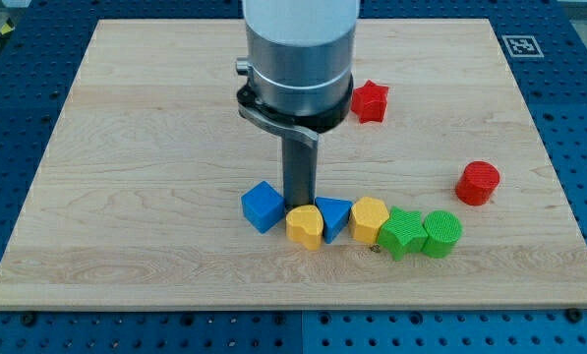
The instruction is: Place the green circle above the green star
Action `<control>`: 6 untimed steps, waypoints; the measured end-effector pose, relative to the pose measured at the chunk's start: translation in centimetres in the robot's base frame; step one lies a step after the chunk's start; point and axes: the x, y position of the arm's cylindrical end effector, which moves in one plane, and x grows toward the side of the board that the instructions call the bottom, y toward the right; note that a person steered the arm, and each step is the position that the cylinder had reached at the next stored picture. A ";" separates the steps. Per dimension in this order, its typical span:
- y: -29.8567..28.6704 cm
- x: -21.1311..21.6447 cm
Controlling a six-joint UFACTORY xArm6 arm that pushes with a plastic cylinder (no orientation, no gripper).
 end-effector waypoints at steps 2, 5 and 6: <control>4.5 -0.3; 8.8 -1.3; 11.9 -2.4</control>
